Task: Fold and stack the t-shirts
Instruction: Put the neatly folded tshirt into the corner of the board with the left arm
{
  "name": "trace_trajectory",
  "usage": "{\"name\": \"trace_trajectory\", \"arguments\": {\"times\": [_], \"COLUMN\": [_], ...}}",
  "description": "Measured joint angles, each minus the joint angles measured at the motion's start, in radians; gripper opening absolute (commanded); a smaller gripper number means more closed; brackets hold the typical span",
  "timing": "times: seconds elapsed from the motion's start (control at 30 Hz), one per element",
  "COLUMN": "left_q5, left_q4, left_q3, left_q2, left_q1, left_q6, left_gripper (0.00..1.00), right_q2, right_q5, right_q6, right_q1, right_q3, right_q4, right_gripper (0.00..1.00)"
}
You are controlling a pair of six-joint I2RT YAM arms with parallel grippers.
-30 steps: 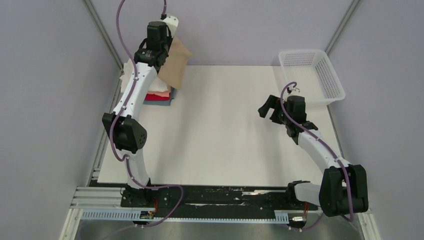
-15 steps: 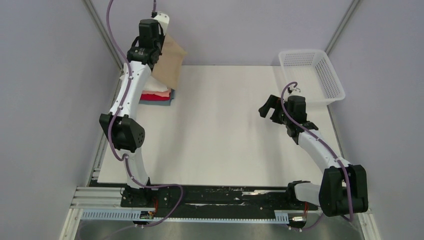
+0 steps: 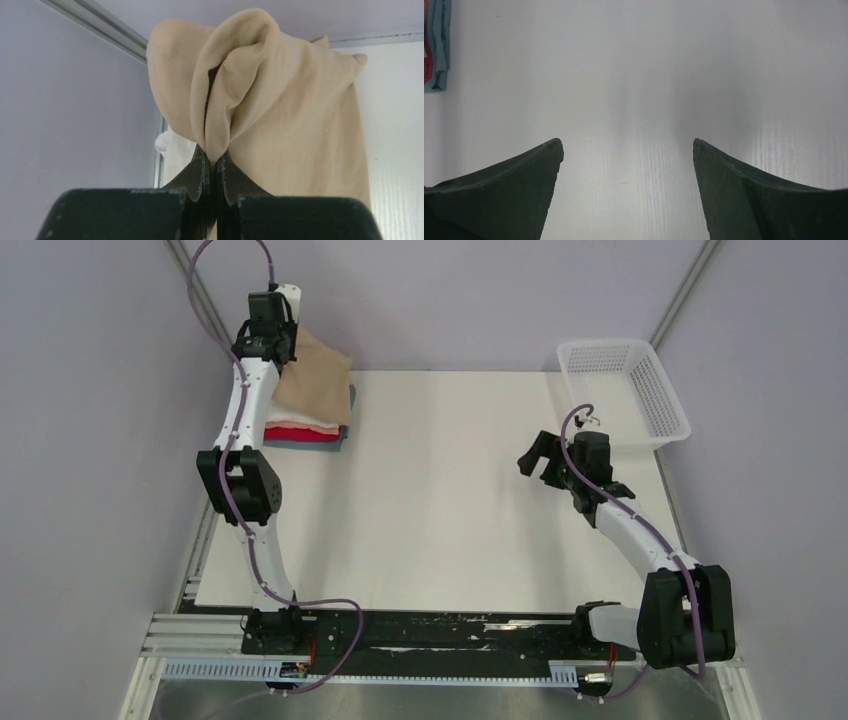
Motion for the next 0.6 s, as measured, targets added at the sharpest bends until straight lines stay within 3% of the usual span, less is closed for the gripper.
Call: {"name": "trace_trajectory", "arguments": {"times": [0.47,0.6], "left_q5": [0.174,0.194], "left_q4": [0.042,0.078], "left_q3": [-0.059,-0.099], "left_q2": [0.045,0.045], "left_q1": [0.153,0.170], "left_q6": [-0.015,-0.017], "left_gripper": [0.00,0.15], "right_q2": [0.012,0.017], "right_q5": [0.013,0.019], "right_q6": [0.000,0.000], "right_q1": [0.000,0.000], "right_q3": [0.000,0.000], "right_q4": [-0.002,-0.004], "right_gripper": [1.00,1.00]}}
